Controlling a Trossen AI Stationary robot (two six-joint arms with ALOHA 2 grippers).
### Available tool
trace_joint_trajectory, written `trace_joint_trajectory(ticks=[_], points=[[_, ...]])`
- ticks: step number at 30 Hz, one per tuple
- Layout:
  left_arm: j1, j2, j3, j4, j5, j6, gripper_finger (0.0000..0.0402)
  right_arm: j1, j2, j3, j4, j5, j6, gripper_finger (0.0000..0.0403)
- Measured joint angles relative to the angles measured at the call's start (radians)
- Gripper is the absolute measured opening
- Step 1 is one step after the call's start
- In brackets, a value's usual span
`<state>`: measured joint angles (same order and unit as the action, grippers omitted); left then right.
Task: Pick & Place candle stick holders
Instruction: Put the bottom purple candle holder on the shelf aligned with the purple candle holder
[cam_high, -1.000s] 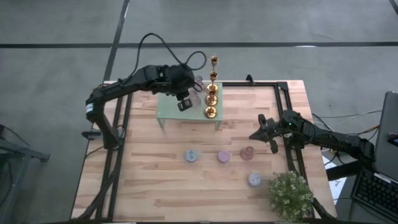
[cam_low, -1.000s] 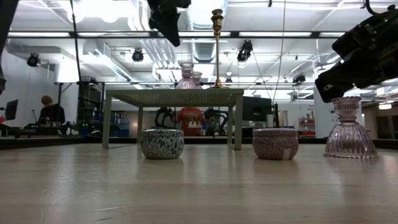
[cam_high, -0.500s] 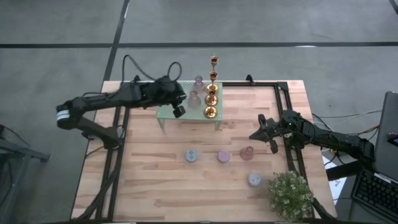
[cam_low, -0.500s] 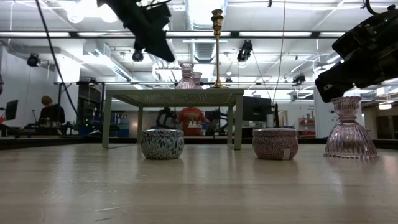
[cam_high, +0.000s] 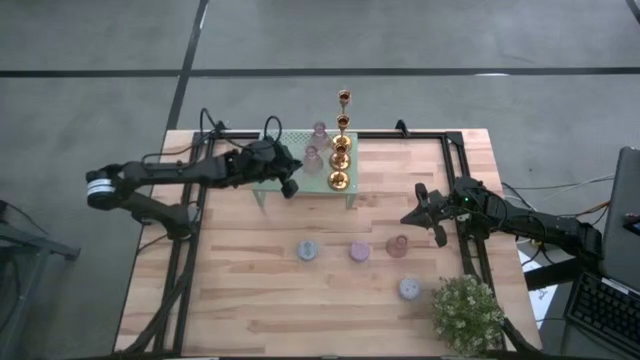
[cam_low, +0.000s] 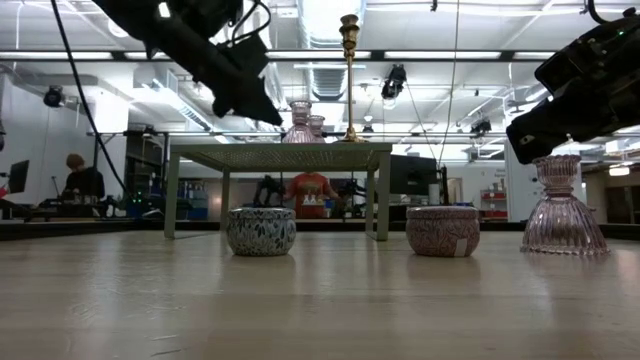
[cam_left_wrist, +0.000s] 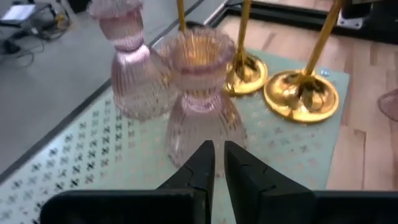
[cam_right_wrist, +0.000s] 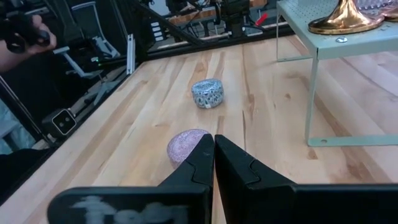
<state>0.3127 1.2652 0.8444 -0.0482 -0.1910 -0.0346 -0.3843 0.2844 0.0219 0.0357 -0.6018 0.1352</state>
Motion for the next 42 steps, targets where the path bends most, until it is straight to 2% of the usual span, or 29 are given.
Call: trace_joint_trajectory(ticks=[10,16,25,31,42], points=[[0.001,0.025,-0.03,0.051,0.021,-0.034,0.0021,0.0,0.0,0.0,0.0,0.001,-0.008,0.0008],[0.001,0.085,-0.014,0.067,0.019,-0.042,0.0022,0.0,0.0,0.0,0.0,0.003,-0.008,0.0008],[0.007,0.11,0.006,0.125,0.006,-0.016,0.0023,0.0,0.0,0.0,0.0,0.003,-0.011,0.0008],[0.013,0.116,0.006,0.131,-0.08,-0.008,0.0023,0.0,0.0,0.0,0.0,0.002,-0.012,0.0008],[0.013,0.167,0.008,0.166,-0.069,-0.016,0.0023,0.0,0.0,0.0,0.0,0.002,-0.015,0.0008]])
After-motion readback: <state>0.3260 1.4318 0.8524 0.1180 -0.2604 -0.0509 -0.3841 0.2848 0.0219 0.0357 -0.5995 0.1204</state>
